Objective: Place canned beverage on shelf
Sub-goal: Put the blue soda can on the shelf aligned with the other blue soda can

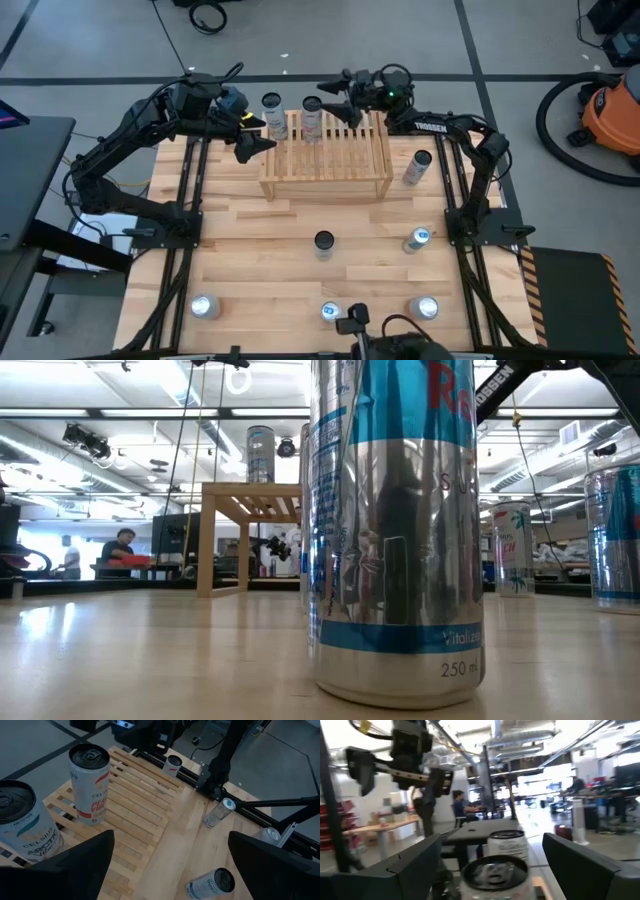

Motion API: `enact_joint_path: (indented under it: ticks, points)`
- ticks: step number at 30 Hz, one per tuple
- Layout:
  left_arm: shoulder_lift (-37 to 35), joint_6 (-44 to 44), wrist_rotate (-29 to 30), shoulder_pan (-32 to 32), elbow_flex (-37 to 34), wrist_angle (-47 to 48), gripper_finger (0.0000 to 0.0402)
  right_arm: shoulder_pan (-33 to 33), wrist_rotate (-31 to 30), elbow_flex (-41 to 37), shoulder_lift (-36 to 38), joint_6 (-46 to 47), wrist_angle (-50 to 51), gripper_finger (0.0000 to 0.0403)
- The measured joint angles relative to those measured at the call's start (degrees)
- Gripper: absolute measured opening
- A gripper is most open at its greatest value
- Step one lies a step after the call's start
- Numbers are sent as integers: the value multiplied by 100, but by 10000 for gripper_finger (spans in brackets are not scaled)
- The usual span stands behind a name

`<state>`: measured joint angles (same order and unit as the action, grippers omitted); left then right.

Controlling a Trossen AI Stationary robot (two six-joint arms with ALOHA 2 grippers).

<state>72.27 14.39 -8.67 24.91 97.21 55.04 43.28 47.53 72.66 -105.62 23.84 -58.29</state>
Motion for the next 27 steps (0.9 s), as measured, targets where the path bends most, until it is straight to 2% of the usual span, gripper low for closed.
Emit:
enact_joint_path:
  ticks: [3,6,11,15,21,27]
  points:
    - [0,0,1,-2,0,1,393,47,445,0,-2,262,-236,357]
    - [0,-1,1,-1,0,5,393,96,909,2,2,899,-923,357]
    - [0,-8,1,-1,0,5,393,110,1156,4,2,2133,-1841,357]
    - [0,-7,1,0,0,15,393,106,1710,4,101,2801,-2274,357]
    - [0,-11,1,-2,0,203,393,63,2261,4,658,3190,-2157,357]
    - [0,-11,1,0,0,338,393,-100,2496,4,1516,2806,-889,357]
